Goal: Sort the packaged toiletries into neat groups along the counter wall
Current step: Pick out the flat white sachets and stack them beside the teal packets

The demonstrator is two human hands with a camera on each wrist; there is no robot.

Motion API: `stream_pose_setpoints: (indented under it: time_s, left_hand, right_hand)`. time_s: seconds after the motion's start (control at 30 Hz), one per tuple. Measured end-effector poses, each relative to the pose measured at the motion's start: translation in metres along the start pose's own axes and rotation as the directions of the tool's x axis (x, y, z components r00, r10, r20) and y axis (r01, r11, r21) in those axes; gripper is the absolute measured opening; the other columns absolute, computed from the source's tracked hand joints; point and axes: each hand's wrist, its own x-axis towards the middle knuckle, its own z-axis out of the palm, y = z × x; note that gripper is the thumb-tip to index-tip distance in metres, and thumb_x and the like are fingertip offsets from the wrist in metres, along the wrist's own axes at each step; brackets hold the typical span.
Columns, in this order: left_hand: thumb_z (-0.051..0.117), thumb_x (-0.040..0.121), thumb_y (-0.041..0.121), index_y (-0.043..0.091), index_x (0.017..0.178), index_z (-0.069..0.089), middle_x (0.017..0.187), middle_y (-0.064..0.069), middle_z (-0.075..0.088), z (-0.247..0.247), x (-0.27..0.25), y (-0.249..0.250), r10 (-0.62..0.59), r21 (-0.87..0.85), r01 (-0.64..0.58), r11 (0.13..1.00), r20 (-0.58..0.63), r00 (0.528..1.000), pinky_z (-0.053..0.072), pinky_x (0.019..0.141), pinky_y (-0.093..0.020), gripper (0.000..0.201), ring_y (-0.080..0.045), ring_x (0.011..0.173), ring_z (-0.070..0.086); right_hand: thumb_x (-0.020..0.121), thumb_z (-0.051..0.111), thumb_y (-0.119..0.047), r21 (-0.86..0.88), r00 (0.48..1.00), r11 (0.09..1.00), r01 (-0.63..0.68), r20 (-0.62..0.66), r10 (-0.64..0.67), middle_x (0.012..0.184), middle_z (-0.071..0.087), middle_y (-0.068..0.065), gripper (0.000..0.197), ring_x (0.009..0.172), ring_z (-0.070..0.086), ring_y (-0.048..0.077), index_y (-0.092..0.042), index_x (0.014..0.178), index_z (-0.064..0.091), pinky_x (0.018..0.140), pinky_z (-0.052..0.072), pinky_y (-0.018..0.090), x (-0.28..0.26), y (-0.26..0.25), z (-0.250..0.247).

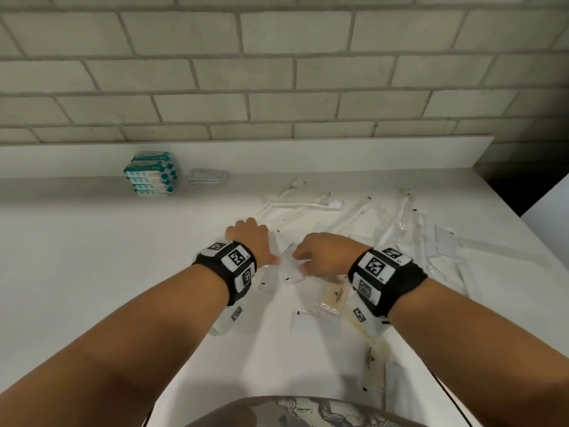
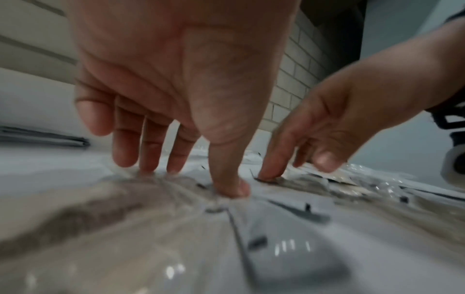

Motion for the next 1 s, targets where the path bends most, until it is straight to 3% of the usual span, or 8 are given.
stream_pose_setpoints:
  time_s: [0.13,0.23,0.3,0.43,0.5,0.7,0.87,1.0]
  left_hand:
    - [0.064,0.07,0.07,0.017,0.127,0.048,0.122,-0.007,0.045,0.0,0.003,-0.012,-0.006,-0.026,0.007,1.0,0.042,0.999,0.044,0.094,-0.04,0.079,-0.027,0.112,0.046]
    - [0.069,0.069,0.065,0.016,0.125,0.051,0.122,-0.008,0.045,-0.002,0.004,-0.01,-0.027,-0.066,0.035,0.997,0.123,0.992,0.046,0.094,-0.039,0.077,-0.027,0.112,0.048]
    - [0.07,0.07,0.062,0.016,0.123,0.055,0.12,-0.007,0.049,-0.005,0.006,-0.005,-0.029,-0.056,0.039,0.998,0.161,0.987,0.048,0.092,-0.038,0.071,-0.027,0.11,0.052]
    - [0.071,0.074,0.051,0.013,0.111,0.063,0.095,-0.001,0.06,-0.012,0.005,0.003,0.021,-0.029,-0.016,0.999,0.194,0.981,0.052,0.089,-0.037,0.053,-0.023,0.092,0.059]
    - [0.074,0.074,0.043,0.013,0.117,0.053,0.107,-0.002,0.062,-0.012,0.002,0.005,0.012,-0.11,0.009,0.994,0.188,0.982,0.05,0.091,-0.037,0.056,-0.024,0.1,0.059]
    - [0.074,0.076,0.039,0.009,0.114,0.058,0.109,-0.005,0.065,-0.008,-0.006,0.0,0.024,-0.186,0.016,0.982,0.213,0.977,0.05,0.09,-0.034,0.051,-0.024,0.102,0.061]
    - [0.07,0.081,0.034,0.009,0.116,0.056,0.107,-0.004,0.06,-0.012,-0.011,-0.002,0.091,-0.187,-0.039,0.982,0.281,0.955,0.044,0.083,-0.029,0.045,-0.022,0.1,0.056]
    - [0.072,0.081,0.038,0.01,0.128,0.048,0.116,-0.002,0.057,-0.02,-0.008,-0.002,0.128,-0.25,-0.066,0.966,0.242,0.962,0.041,0.086,-0.028,0.06,-0.02,0.102,0.053]
  right_hand:
    - [0.086,0.06,-0.04,0.103,0.942,0.94,-0.326,-0.053,0.332,0.156,0.023,0.001,0.062,0.142,0.024,0.026,-0.031,0.143,0.038,0.113,0.026,0.051,-0.034,0.054,-0.014]
    - [0.087,0.056,-0.049,0.157,0.738,0.734,-0.661,-0.042,0.674,0.151,0.029,0.016,0.072,0.136,0.032,0.037,-0.017,0.146,0.03,0.109,0.034,0.051,-0.066,0.098,-0.016]
    - [0.088,0.057,-0.047,0.135,0.682,0.672,-0.728,0.044,0.73,0.141,0.041,0.017,0.069,0.127,0.044,0.035,-0.01,0.141,0.034,0.104,0.041,0.043,-0.079,0.106,-0.009]
    - [0.091,0.048,-0.018,0.209,0.734,0.724,-0.657,-0.042,0.678,0.131,0.039,0.017,0.045,0.115,0.049,0.036,-0.011,0.134,0.039,0.096,0.046,0.042,-0.073,0.093,0.011]
    - [0.091,0.04,-0.007,0.32,0.801,0.783,-0.533,-0.108,0.589,0.126,0.045,0.017,0.04,0.103,0.057,0.034,-0.011,0.131,0.044,0.093,0.05,0.04,-0.064,0.084,0.014]
    - [0.09,0.059,-0.014,0.55,0.883,0.794,-0.258,-0.2,0.425,0.131,0.055,0.004,0.042,0.098,0.056,0.018,-0.018,0.131,0.052,0.067,0.046,0.017,-0.065,0.083,-0.015]
    - [0.086,0.067,-0.04,0.592,0.89,0.772,-0.232,-0.19,0.414,0.127,0.055,0.0,0.055,0.115,0.051,0.018,-0.015,0.133,0.053,0.093,0.037,0.027,-0.084,0.115,-0.041]
    - [0.087,0.066,-0.037,0.269,0.808,0.835,-0.479,-0.237,0.54,0.137,0.046,0.003,0.044,0.124,0.046,0.025,-0.024,0.128,0.056,0.103,0.038,0.034,-0.088,0.134,-0.035]
